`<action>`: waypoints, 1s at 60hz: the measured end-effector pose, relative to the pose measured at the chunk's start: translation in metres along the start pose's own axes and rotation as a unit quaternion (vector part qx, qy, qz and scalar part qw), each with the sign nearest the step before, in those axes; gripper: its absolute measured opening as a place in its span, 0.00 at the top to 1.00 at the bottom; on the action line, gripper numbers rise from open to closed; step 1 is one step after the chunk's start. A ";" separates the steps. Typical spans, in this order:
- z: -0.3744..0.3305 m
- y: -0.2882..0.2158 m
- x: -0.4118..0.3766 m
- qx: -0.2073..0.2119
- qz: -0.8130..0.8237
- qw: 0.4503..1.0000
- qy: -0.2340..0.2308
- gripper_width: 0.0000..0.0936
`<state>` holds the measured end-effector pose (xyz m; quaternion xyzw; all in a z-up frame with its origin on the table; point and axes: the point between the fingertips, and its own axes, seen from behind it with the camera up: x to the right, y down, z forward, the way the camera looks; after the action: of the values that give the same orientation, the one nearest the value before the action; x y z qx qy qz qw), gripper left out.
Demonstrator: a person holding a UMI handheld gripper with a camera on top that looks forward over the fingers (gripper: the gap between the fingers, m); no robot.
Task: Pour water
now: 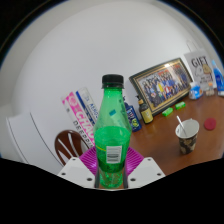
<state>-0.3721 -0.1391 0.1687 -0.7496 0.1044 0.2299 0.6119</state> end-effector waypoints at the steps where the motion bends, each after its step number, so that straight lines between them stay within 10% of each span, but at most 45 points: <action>1: 0.002 -0.006 -0.001 0.002 0.026 1.000 -0.006 0.66; 35: 0.045 -0.085 0.071 0.054 0.697 0.705 -0.123 0.66; 60: 0.051 -0.087 0.067 0.017 0.677 0.726 -0.117 0.66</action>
<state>-0.2869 -0.0615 0.2055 -0.4364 0.5159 0.6674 0.3131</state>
